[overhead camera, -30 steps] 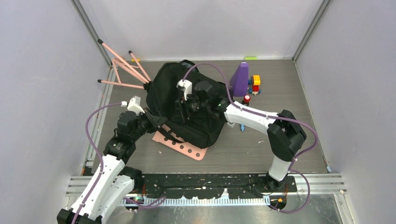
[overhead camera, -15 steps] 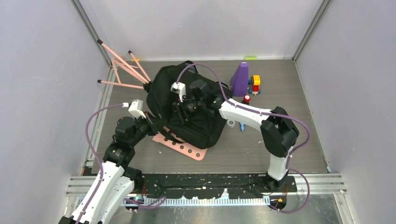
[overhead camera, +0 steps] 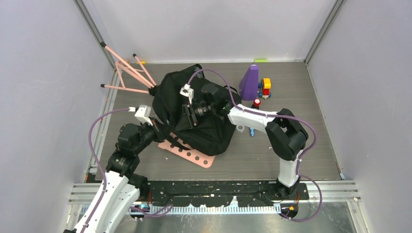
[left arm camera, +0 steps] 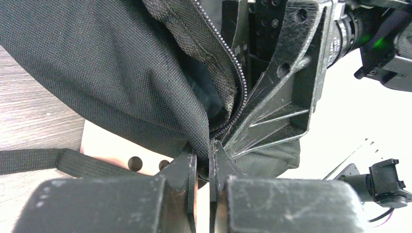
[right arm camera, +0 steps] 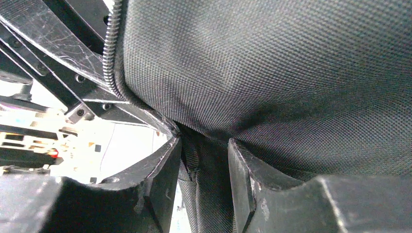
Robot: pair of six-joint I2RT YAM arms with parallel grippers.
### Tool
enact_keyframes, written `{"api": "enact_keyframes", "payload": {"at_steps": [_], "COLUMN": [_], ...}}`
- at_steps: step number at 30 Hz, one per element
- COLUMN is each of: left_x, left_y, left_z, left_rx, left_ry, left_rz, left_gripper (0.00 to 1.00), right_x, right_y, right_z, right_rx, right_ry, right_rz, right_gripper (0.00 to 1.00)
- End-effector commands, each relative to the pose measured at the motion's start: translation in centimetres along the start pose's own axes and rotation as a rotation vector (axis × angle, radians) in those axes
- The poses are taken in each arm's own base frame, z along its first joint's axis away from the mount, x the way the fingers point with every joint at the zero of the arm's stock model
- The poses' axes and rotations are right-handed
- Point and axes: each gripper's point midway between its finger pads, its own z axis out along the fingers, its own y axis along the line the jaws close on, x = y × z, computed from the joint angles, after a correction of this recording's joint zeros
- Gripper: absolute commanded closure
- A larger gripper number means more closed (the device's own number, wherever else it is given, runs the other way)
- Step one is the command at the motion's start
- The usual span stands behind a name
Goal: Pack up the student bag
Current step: Zip the student bag at the center of the board.
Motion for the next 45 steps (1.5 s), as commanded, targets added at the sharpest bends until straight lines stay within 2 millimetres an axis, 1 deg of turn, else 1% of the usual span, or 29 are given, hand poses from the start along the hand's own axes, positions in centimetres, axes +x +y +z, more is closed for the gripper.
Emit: {"api": "enact_keyframes", "payload": {"at_steps": [1, 4, 7, 10, 12, 13, 15, 18, 19, 21, 22, 23, 24, 25, 26, 27, 28, 30, 32, 35, 37, 40, 45], "left_x": [-1.8, -1.7, -1.7, -1.6, -1.6, -1.6, -1.6, -1.6, -1.7, -1.8, -1.9, -2.1, -2.2, -2.6, -2.9, -3.3, -3.5, -3.8, -3.9, -3.9, -3.8, -3.4, -2.4], "left_y": [-1.7, -1.4, -1.3, -1.1, -0.9, -0.9, -0.7, -0.5, -0.4, -0.2, -0.2, -0.1, 0.0, 0.0, 0.0, -0.1, -0.2, -0.7, -1.2, -1.9, -2.3, -2.6, -1.9], "left_z": [-0.1, -0.1, -0.1, 0.0, 0.0, 0.0, 0.0, 0.0, -0.1, -0.4, -0.6, -0.9, -1.1, -1.5, -1.8, -2.1, -2.3, -2.7, -3.0, -3.1, -3.0, -2.8, -1.8], "left_rx": [0.076, 0.065, 0.059, 0.045, 0.035, 0.03, 0.02, 0.002, -0.007, -0.031, -0.043, -0.054, -0.066, -0.078, -0.09, -0.099, -0.098, -0.084, -0.061, -0.019, 0.009, 0.04, 0.031], "left_ry": [-0.061, -0.06, -0.058, -0.05, -0.043, -0.042, -0.038, -0.031, -0.03, -0.024, -0.02, -0.022, -0.025, -0.033, -0.04, -0.049, -0.052, -0.063, -0.072, -0.079, -0.073, -0.072, -0.054], "left_rz": [0.052, 0.053, 0.053, 0.054, 0.053, 0.052, 0.052, 0.048, 0.045, 0.039, 0.038, 0.041, 0.046, 0.05, 0.052, 0.054, 0.057, 0.067, 0.078, 0.088, 0.091, 0.091, 0.037], "left_gripper": [1.0, 1.0, 1.0, 1.0, 1.0, 1.0, 1.0, 1.0, 0.97, 0.8, 0.76, 0.7, 0.59, 0.43, 0.31, 0.24, 0.19, 0.12, 0.1, 0.1, 0.15, 0.28, 0.31], "right_x": [-1.0, -0.9, -1.4, -2.0, -2.5, -2.7, -3.0, -3.2, -3.3, -3.7, -4.0, -4.3, -4.6, -5.0, -5.1, -5.6, -5.5, -6.0, -6.0, -6.9, -7.8, -9.2, -11.5], "right_y": [6.3, 6.7, 7.7, 8.4, 9.0, 9.3, 9.6, 9.8, 9.7, 9.3, 8.8, 8.5, 8.1, 8.0, 7.5, 7.6, 7.1, 7.0, 6.4, 6.0, 6.1, 6.4, 6.7], "right_z": [0.3, 0.0, -0.5, -0.9, -1.1, -1.2, -1.4, -1.7, -1.7, -2.0, -2.1, -2.3, -2.6, -2.8, -3.0, -3.3, -3.3, -3.4, -3.5, -3.7, -3.9, -4.3, -4.5], "right_rx": [-0.253, -0.261, -0.269, -0.277, -0.291, -0.296, -0.298, -0.287, -0.278, -0.235, -0.184, -0.157, -0.105, -0.082, -0.035, -0.018, 0.014, 0.043, 0.077, 0.112, 0.118, 0.129, 0.139], "right_ry": [0.003, 0.007, -0.006, -0.018, -0.03, -0.037, -0.044, -0.054, -0.06, -0.083, -0.098, -0.11, -0.119, -0.13, -0.134, -0.144, -0.138, -0.143, -0.142, -0.168, -0.198, -0.25, -0.322], "right_rz": [0.017, 0.023, 0.02, 0.031, 0.032, 0.025, 0.027, 0.031, 0.03, 0.024, 0.047, 0.026, 0.045, 0.023, 0.042, 0.03, 0.05, 0.063, 0.091, 0.114, 0.13, 0.147, 0.14], "right_gripper": [0.53, 0.57, 0.6, 0.68, 0.76, 0.86, 0.97, 0.99, 0.99, 0.99, 0.99, 0.99, 1.0, 0.99, 0.99, 0.99, 0.99, 0.99, 0.99, 0.99, 0.99, 0.99, 0.99]}}
